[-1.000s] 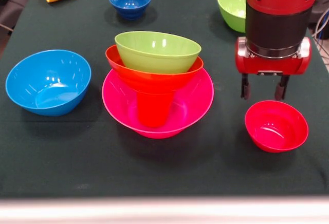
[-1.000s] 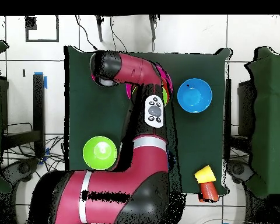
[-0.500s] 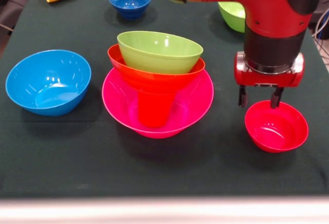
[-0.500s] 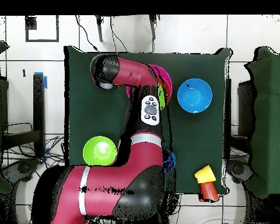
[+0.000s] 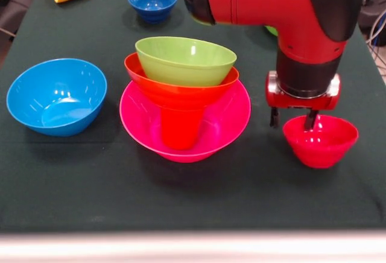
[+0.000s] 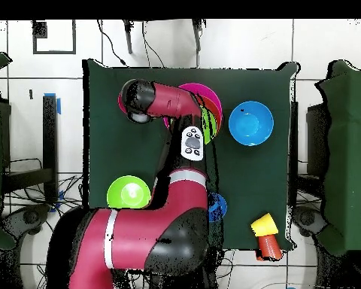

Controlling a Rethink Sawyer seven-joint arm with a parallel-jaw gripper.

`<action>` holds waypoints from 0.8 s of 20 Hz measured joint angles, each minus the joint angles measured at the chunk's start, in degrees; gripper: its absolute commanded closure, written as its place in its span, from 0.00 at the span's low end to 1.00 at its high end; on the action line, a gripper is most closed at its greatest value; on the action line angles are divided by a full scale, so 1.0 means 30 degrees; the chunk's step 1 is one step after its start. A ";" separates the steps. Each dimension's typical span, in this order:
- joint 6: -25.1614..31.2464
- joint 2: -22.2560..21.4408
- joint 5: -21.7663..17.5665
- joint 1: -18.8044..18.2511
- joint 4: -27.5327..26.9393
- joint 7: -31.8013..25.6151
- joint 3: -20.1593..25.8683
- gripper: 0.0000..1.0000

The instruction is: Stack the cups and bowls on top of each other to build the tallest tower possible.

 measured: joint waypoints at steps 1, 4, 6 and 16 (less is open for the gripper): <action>0.0000 0.0086 -0.0006 0.0014 -0.0076 0.0000 -0.0047 0.00; -0.0008 0.0543 -0.0016 0.0089 -0.0553 0.0000 -0.0269 0.00; 0.0002 0.0801 -0.0016 0.0143 -0.0973 0.0000 -0.0382 0.00; 0.0008 0.2077 0.0059 0.0365 -0.3875 0.0000 -0.0772 1.00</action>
